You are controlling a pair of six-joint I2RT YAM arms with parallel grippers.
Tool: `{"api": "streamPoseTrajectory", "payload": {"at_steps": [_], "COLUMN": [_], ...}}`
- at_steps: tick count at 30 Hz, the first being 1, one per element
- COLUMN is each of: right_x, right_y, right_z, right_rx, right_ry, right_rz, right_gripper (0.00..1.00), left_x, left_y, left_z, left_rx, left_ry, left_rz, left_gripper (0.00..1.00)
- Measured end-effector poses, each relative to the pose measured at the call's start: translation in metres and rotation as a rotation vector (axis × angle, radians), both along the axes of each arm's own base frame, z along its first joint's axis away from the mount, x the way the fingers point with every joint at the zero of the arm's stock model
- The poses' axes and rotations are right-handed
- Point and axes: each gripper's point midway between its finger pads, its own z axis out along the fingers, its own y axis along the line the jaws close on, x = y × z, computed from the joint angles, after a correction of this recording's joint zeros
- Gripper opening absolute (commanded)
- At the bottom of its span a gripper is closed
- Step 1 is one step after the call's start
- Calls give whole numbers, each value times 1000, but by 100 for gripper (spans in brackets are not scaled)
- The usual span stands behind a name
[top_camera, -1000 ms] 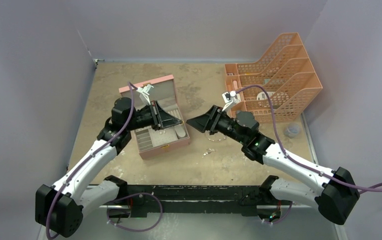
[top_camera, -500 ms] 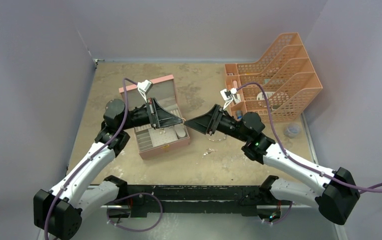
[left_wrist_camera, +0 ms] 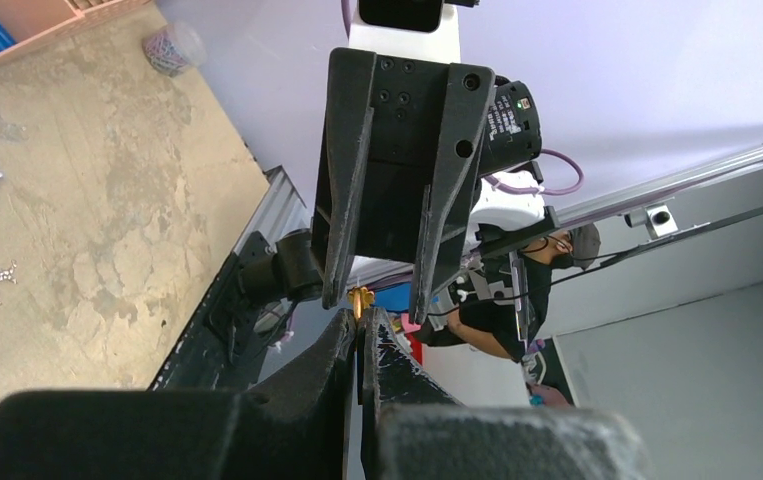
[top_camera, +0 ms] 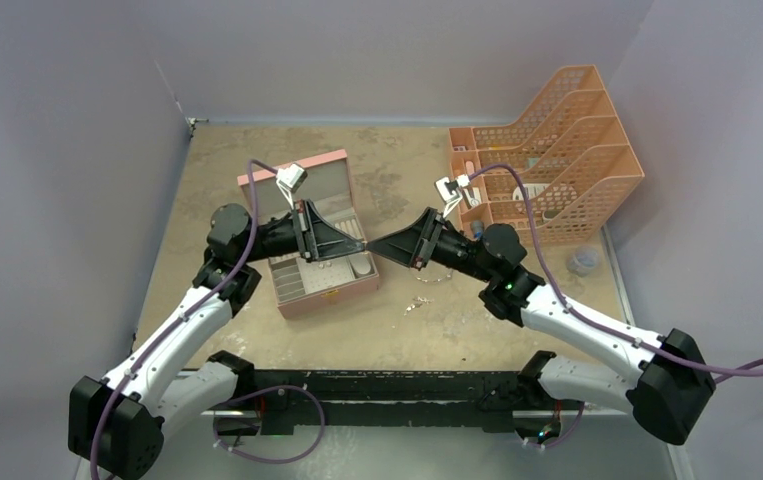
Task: Organize the mixed jewelry
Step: Pick up the jewelry from the center of the board, then place the jewelry in the jewelry box.
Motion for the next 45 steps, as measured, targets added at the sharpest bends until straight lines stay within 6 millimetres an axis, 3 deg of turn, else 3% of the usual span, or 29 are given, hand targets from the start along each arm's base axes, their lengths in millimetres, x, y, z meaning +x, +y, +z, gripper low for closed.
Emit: {"api": "streamPoseTrajectory", "payload": {"at_steps": [6,20,25,29,33,37,41,45], "right_x": [0,0,2,8,21,42,61,76], "right_y": [3,3,3,4,6,12,22,38], "right_z": [-6,-6,-8,-21,-39,-54,-68,-84], "right_rx": [-12,-9,-17,-62,-143,-253,-375,-484], "right_ry": [18,27,25,35,44,44,37,44], "right_rz": [14,16,7,-20,-70,-129,-175,-200], "right_gripper": [25,11,10,10,9,8,8,7], "left_x": [0,-1,1,8,28,45,36,25], "left_y": [0,0,3,9,28,64,100,126], "left_z": [-8,-4,-4,-11,-35,-66,-103,-112], "left_rx": [4,-6,4,45,182,367,545,632], "left_ry": [20,5,-8,-16,63,150,216,199], "left_rz": [-1,0,38,135,338,580,719,803], "left_gripper": [0,1,33,52,65,71,72,72]}}
